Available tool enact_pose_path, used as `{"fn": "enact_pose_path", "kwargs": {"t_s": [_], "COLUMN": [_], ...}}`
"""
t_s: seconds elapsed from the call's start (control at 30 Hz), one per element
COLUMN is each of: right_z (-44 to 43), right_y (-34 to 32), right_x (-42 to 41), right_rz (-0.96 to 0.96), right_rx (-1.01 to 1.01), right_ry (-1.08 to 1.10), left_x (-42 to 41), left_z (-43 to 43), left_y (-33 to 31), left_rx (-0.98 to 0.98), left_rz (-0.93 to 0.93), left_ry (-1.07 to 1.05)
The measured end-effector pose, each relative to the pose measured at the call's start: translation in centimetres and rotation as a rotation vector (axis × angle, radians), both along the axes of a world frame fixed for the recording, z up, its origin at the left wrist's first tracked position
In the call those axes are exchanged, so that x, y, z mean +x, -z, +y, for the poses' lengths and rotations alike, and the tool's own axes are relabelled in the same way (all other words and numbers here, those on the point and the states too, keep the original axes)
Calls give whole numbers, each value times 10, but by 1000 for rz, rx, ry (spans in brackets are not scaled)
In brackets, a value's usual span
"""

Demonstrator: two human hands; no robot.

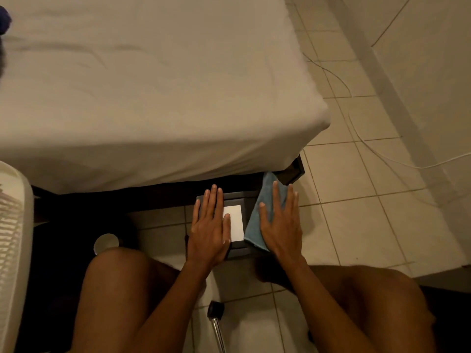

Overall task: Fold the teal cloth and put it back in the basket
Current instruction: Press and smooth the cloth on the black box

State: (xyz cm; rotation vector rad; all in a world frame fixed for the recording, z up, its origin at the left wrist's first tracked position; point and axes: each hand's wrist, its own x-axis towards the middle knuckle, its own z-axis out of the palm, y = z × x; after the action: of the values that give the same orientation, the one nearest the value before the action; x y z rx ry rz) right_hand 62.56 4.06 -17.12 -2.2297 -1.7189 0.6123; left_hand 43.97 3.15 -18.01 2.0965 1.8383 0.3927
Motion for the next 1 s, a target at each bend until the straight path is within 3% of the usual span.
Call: {"fn": "enact_pose_path", "kwargs": {"t_s": [0.2, 0.37, 0.53, 0.6, 0.7, 0.87, 1.0], "right_z": [-20, 9, -24, -3, 9, -37, -10], "right_y": [-2, -1, 0, 1, -3, 2, 6], "right_x": [8, -1, 4, 15, 6, 0, 14], "right_rz": [-122, 10, -80, -73, 34, -119, -103], "right_rx": [63, -13, 108, 73, -25, 75, 44], "right_ry": [-354, 83, -295, -240, 66, -227, -122], "left_x": [1, 1, 2, 4, 5, 4, 5], "left_z": [2, 1, 2, 1, 1, 0, 0], "left_y": [1, 0, 1, 0, -1, -2, -2], "left_rx": [0, 2, -11, -12, 0, -14, 4], "left_rz": [11, 16, 1, 4, 14, 0, 13], "left_ry": [4, -13, -19, -22, -31, -24, -23]}}
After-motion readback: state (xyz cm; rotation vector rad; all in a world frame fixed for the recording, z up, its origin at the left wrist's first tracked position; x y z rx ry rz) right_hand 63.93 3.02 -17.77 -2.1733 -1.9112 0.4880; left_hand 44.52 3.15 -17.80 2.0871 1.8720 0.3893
